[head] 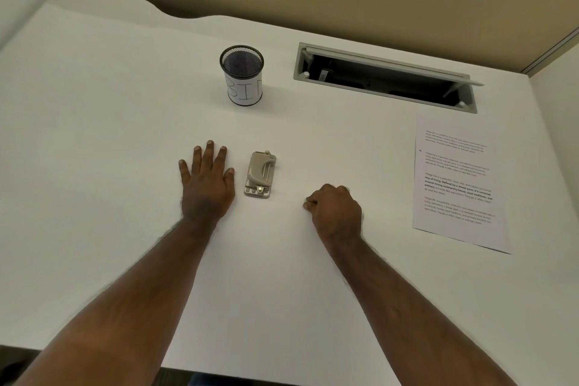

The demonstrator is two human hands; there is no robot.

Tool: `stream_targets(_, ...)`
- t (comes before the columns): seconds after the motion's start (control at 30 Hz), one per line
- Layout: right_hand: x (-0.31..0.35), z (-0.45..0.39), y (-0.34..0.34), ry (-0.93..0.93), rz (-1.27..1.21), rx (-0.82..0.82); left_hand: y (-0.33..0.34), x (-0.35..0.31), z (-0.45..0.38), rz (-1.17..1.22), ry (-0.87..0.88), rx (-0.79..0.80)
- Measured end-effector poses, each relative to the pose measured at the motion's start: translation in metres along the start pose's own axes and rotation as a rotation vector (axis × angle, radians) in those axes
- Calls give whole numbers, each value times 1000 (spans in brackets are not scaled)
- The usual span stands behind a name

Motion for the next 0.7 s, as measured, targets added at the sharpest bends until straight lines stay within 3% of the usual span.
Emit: stream_targets(0.7, 9, -2, 11, -12, 187, -81, -2, 0, 1, -1, 5, -36)
Point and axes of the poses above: each hand's wrist, its own z-axis away from the middle knuckle, its own y-axis out of the palm, x = y × z, the point moved 3 cm from there along -z, towards the middle knuckle, and after that the axes turned 4 degrees about y, right-handed, at the moved point
